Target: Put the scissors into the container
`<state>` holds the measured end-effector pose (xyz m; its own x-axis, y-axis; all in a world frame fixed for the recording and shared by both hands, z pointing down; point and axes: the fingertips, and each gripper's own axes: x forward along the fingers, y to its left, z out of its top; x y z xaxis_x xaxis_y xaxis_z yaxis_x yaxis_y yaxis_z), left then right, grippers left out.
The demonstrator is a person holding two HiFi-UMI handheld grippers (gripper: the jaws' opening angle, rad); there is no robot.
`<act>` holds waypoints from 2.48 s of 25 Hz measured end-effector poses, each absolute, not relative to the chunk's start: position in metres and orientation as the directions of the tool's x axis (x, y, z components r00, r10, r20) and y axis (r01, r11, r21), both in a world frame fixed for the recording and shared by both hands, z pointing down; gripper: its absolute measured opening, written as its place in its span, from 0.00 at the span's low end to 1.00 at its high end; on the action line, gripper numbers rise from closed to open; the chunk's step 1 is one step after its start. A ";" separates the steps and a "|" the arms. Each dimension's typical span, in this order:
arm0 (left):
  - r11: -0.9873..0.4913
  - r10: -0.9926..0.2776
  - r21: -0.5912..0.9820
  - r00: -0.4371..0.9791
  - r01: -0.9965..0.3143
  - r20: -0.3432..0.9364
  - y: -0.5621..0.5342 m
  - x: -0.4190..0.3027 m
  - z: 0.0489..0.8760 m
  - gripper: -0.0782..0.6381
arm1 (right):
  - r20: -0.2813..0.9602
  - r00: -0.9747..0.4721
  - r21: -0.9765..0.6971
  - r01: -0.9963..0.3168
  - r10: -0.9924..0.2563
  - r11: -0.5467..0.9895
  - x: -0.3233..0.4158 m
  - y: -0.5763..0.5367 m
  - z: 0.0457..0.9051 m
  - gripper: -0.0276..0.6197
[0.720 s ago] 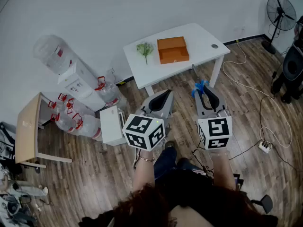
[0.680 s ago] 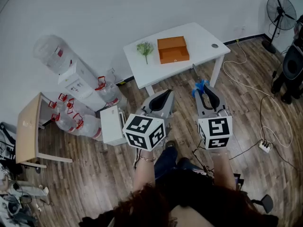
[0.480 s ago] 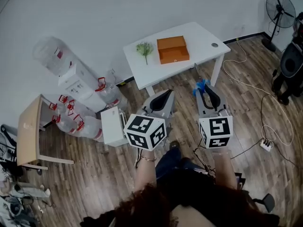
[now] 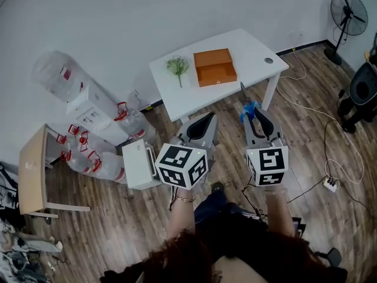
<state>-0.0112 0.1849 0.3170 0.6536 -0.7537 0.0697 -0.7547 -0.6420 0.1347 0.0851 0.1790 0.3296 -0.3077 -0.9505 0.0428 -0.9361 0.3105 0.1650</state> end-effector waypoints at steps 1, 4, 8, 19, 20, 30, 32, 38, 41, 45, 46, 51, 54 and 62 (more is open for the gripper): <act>-0.643 -0.753 0.136 0.655 -0.754 0.070 0.177 -0.013 0.317 0.14 | 0.046 -0.304 0.165 -0.937 -0.952 0.307 0.083 0.171 0.330 0.16; -0.646 -0.749 0.140 0.659 -0.750 0.069 0.151 -0.020 0.317 0.14 | 0.055 -0.301 0.166 -0.937 -0.952 0.306 0.077 0.147 0.332 0.16; -0.656 -0.742 0.123 0.666 -0.745 0.076 0.120 -0.027 0.317 0.14 | 0.062 -0.289 0.177 -0.939 -0.955 0.296 0.070 0.117 0.333 0.16; -0.699 -0.703 0.125 0.708 -0.704 0.059 0.051 -0.042 0.316 0.14 | 0.062 -0.243 0.185 -0.950 -0.968 0.251 0.051 0.055 0.334 0.16; -0.704 -0.698 0.121 0.714 -0.699 0.064 0.048 -0.042 0.317 0.14 | 0.063 -0.237 0.181 -0.953 -0.970 0.244 0.049 0.052 0.335 0.16; -0.726 -0.674 0.134 0.736 -0.675 0.056 0.020 -0.047 0.316 0.14 | 0.077 -0.212 0.177 -0.959 -0.974 0.222 0.043 0.031 0.340 0.16; -0.726 -0.673 0.138 0.737 -0.674 0.059 0.014 -0.045 0.319 0.14 | 0.081 -0.209 0.180 -0.958 -0.975 0.221 0.045 0.025 0.342 0.16; -0.719 -0.679 0.139 0.731 -0.681 0.070 -0.013 -0.037 0.325 0.14 | 0.089 -0.209 0.182 -0.958 -0.974 0.222 0.056 -0.005 0.349 0.16; -0.715 -0.684 0.135 0.726 -0.686 0.069 -0.031 -0.032 0.324 0.14 | 0.090 -0.216 0.181 -0.957 -0.972 0.229 0.061 -0.024 0.349 0.16; -0.706 -0.692 0.135 0.718 -0.695 0.076 -0.059 -0.025 0.324 0.14 | 0.095 -0.234 0.182 -0.951 -0.968 0.248 0.066 -0.053 0.350 0.16; -0.704 -0.694 0.134 0.716 -0.697 0.077 -0.067 -0.023 0.323 0.14 | 0.095 -0.239 0.182 -0.950 -0.966 0.253 0.067 -0.060 0.349 0.16; -0.692 -0.708 0.129 0.702 -0.710 0.069 -0.103 -0.014 0.316 0.14 | 0.097 -0.259 0.186 -0.944 -0.961 0.273 0.076 -0.095 0.347 0.16; -0.681 -0.718 0.128 0.692 -0.721 0.074 -0.123 -0.007 0.318 0.14 | 0.104 -0.270 0.189 -0.940 -0.957 0.285 0.083 -0.115 0.348 0.16; -0.644 -0.753 0.124 0.654 -0.755 0.074 -0.171 0.000 0.314 0.14 | 0.125 -0.324 0.209 -0.916 -0.938 0.344 0.087 -0.166 0.349 0.16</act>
<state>0.0002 -0.1705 0.3142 0.6541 -0.7528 0.0738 -0.7550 -0.6439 0.1240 0.0868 -0.1662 0.3490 -0.3235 -0.9379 0.1250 -0.9155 0.3437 0.2092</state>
